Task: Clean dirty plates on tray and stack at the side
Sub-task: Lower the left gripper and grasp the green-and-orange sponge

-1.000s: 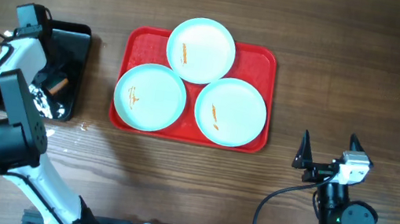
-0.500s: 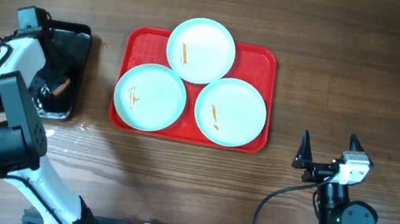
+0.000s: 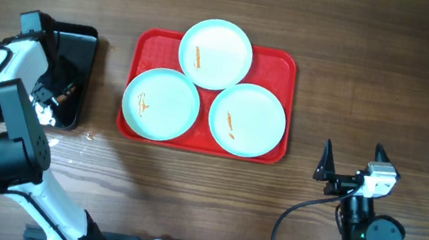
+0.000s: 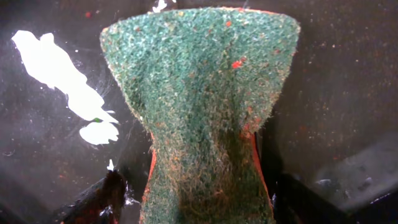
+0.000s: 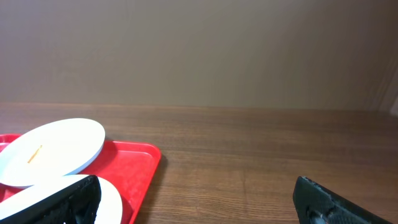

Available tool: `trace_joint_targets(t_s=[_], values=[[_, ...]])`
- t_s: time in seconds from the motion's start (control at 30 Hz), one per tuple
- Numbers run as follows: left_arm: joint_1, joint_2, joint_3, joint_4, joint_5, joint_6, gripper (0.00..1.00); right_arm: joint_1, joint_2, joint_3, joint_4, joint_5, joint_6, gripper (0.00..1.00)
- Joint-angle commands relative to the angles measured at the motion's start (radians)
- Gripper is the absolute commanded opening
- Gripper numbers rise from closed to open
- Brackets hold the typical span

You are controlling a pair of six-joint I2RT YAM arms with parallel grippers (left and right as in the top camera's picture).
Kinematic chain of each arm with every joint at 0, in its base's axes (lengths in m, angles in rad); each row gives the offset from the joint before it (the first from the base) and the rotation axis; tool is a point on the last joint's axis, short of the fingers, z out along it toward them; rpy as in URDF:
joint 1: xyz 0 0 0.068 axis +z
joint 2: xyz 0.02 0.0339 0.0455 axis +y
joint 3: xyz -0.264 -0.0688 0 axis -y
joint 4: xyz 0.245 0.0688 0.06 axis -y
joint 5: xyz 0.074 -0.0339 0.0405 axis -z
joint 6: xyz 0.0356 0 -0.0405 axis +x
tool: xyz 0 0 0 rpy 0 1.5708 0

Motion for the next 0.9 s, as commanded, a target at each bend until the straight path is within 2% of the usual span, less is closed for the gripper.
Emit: trace_joint_targets(t_s=[0.0,0.03,0.1,0.2,0.23,0.3,0.67,0.87], values=[[0.002,-0.012,-0.003,0.006,0.01,0.005,0.56,-0.002,-0.006,-0.001,0.002,0.01,-0.018,1.0],[0.002,-0.012,-0.003,0.01,0.01,0.005,0.43,-0.002,-0.006,-0.001,0.002,0.01,-0.018,0.99],[0.002,-0.012,-0.003,0.016,0.01,0.005,0.04,-0.002,-0.006,-0.001,0.002,0.01,-0.018,1.0],[0.002,-0.013,-0.003,0.031,0.008,0.006,0.04,-0.002,-0.006,-0.001,0.002,0.01,-0.018,1.0],[0.002,-0.013,-0.003,0.032,0.008,0.006,0.12,-0.002,-0.006,-0.001,0.002,0.01,-0.018,1.0],[0.002,-0.013,-0.003,0.04,0.008,0.006,0.99,-0.002,-0.006,-0.001,0.002,0.01,-0.018,1.0],[0.002,-0.013,-0.003,0.175,0.005,0.006,1.0,-0.002,-0.006,-0.001,0.002,0.01,-0.018,1.0],[0.002,-0.011,-0.003,0.254,-0.052,0.006,1.0,-0.002,-0.006,-0.001,0.002,0.01,-0.018,1.0]])
